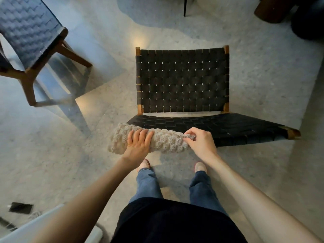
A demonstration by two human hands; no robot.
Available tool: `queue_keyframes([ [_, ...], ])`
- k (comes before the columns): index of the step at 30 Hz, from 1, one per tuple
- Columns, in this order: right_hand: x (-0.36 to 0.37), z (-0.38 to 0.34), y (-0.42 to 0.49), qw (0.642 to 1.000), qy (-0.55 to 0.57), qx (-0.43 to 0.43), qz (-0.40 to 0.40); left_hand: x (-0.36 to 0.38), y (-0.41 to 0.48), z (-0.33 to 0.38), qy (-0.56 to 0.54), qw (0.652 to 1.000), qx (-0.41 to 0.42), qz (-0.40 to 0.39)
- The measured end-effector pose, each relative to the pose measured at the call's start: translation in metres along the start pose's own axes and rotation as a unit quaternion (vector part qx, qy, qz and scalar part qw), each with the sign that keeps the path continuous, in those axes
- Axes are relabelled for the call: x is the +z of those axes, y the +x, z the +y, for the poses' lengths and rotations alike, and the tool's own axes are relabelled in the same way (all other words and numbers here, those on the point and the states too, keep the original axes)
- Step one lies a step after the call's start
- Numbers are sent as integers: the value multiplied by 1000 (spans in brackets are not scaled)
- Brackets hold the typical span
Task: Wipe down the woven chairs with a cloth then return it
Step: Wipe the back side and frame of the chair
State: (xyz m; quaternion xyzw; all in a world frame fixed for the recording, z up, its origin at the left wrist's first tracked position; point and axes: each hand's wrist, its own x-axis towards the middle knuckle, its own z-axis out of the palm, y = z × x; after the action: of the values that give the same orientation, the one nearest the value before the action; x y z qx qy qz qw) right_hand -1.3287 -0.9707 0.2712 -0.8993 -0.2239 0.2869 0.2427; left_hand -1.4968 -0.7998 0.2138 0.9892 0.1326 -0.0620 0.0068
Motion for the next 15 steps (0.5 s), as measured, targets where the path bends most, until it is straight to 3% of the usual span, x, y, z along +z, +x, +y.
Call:
queue_keyframes([
  [5, -48, 58, 5, 1000, 8, -23, -20, 0, 26, 71, -41, 998, -35, -17],
  [9, -101, 122, 8, 1000, -5, -5, 8, -4, 60, 154, -62, 998, -29, -11],
  [15, -201, 218, -4, 984, 18, 52, 169, -35, 135, 300, -90, 989, 21, -117],
])
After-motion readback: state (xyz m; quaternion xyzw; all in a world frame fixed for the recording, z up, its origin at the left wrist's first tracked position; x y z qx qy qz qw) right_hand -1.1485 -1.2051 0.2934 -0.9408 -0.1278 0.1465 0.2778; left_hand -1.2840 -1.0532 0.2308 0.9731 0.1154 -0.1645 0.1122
